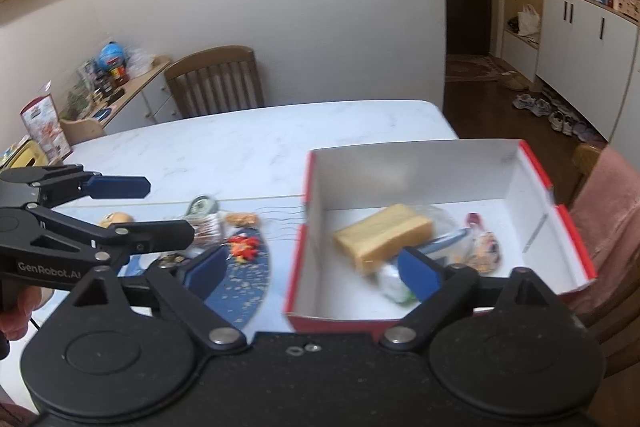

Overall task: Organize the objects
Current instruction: 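Move both tools back toward the remaining items on the table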

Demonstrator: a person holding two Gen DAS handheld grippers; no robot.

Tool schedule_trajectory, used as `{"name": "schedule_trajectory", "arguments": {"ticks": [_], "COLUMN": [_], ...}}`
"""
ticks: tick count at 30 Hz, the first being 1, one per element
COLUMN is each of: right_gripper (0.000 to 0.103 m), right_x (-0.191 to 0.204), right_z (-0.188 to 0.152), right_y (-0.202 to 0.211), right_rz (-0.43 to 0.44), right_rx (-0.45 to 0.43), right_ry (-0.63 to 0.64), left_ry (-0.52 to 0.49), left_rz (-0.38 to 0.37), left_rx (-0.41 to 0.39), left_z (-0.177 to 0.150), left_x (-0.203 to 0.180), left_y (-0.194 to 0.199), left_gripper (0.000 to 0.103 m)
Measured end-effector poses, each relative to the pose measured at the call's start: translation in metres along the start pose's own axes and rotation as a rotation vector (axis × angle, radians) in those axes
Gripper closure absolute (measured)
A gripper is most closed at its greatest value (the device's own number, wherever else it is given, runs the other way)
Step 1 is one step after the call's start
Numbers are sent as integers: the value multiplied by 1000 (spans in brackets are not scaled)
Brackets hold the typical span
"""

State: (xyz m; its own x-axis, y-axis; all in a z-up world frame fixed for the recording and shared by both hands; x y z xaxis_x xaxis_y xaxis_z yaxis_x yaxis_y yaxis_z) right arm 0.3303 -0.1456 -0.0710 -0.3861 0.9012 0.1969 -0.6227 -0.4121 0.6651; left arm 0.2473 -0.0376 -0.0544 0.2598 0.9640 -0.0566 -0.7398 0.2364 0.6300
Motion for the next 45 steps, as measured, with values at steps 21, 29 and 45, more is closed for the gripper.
{"name": "schedule_trajectory", "arguments": {"ticks": [21,29,45], "right_gripper": [2,2,2], "right_x": [92,118,153], "right_z": [-24,-32,-44], "right_y": [-50,-79,-137], "right_rz": [8,4,9], "right_rx": [87,133,220], "right_ry": [3,0,47], "left_ry": [145,173,-12], "left_rz": [39,98,157], "left_rx": [24,38,121], "left_z": [-79,-105,-139], "left_x": [132,184,255], "left_y": [45,44,-8], "left_gripper": [1,1,1]}}
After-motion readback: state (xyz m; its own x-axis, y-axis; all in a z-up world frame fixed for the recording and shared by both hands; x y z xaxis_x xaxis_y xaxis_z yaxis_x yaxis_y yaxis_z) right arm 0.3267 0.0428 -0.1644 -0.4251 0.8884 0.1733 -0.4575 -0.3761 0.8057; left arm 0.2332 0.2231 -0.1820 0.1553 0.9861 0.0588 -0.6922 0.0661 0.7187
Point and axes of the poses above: each gripper's, at about its wrist camera, not at the fingertips, and y roughly against the way its jaws point, x to its left, z to its top, the point moved 9 cm from there along -y, roughly the way its jaws point, and after that the axes turned 1 degree about -y, right-handed, at the moved point
